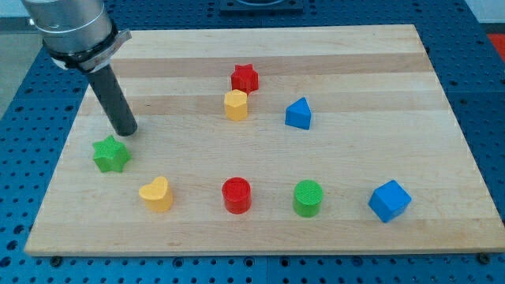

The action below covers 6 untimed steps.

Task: Push green star left to the yellow heart

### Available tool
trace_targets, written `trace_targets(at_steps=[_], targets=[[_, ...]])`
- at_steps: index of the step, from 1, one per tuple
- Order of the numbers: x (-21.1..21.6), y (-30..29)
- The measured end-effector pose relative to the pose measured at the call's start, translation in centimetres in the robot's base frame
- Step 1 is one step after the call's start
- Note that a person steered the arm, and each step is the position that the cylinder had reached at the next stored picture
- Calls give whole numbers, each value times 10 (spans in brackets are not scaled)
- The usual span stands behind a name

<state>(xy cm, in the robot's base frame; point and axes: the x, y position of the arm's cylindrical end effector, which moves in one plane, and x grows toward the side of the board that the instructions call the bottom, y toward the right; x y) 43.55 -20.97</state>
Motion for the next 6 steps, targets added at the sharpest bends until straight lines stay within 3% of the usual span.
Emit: trace_targets(at_steps=[6], targets=[[72,-12]])
